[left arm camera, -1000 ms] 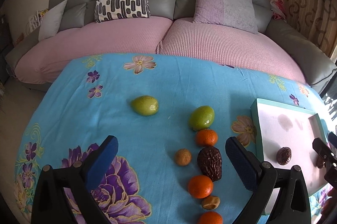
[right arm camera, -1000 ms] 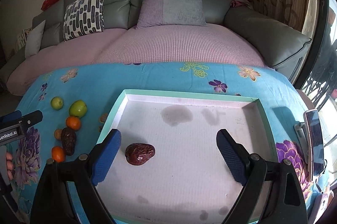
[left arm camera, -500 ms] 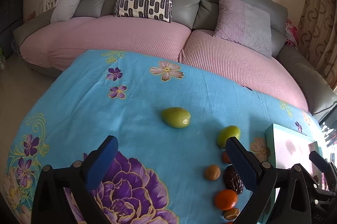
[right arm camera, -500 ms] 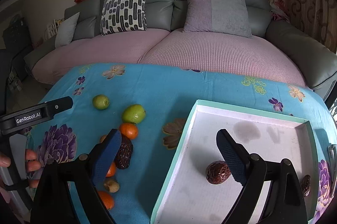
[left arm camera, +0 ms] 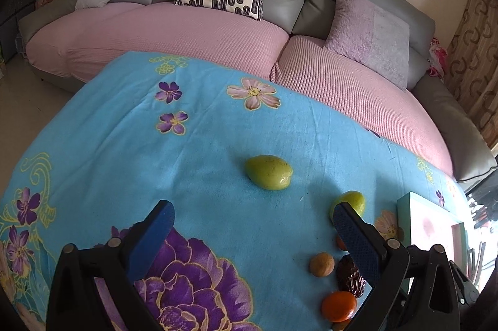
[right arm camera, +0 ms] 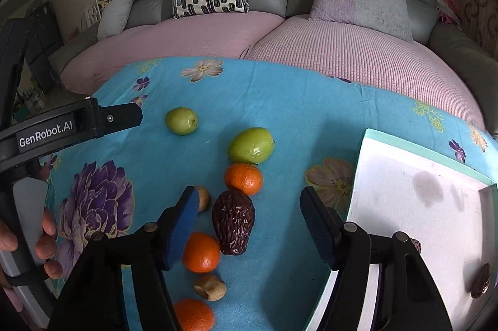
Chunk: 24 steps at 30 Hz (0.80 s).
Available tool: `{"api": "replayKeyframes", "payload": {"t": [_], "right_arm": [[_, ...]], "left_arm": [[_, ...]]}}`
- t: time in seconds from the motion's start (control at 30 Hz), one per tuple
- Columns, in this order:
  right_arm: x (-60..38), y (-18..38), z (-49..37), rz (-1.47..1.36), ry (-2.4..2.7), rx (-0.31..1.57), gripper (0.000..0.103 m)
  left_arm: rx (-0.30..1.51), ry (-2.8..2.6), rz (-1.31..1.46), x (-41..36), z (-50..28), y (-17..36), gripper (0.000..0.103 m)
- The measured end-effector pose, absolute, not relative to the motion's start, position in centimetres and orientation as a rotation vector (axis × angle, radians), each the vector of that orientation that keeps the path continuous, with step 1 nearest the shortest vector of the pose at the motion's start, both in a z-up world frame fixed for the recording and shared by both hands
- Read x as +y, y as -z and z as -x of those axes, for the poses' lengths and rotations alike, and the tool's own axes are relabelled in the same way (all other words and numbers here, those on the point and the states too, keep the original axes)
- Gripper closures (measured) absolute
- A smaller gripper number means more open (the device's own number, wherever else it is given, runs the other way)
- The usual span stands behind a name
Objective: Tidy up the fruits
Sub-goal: 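Move both open grippers back toward the fruit row, then grasp a dark red date with the right gripper while the left gripper grasps a small brown fruit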
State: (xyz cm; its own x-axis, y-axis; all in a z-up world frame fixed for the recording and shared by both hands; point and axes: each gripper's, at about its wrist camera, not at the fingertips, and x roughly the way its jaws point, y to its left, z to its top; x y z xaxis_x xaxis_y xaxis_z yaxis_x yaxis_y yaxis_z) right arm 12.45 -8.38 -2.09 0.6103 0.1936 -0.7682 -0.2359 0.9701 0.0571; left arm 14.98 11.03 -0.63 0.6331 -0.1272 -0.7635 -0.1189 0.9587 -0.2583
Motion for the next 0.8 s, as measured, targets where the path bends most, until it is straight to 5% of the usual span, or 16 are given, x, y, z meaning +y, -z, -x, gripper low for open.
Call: {"api": "replayKeyframes", "payload": {"t": [0.1,0.17,0.37,0.47,0.8], "right_arm": [[-7.9,2.9,-12.9,0.05,-0.257,0.905,0.037],[-7.6,3.5,-13.0,0.051,-0.259,0.923,0.05],[-7.3,5.3,-13.4,0.065,-0.266,0.983,0.052],[-7.3,5.4,-13.2,0.055,-0.28,0.982,0.064],[-8.7,3.5,-12.1,0.045,-0.269,0.936,0.065]], "left_arm": [[0.92,0.009,0.311,10.7,-15.2,1.3,0.001],[0.934,0.01,0.31,10.4,-15.3,1.6,0.001],[0.957,0.017,0.312,10.0,-15.3,2.3,0.001],[0.965,0.024,0.316,9.8,-15.3,2.5,0.002],[1.01,0.101,0.336,8.2,-15.0,3.0,0.017]]}}
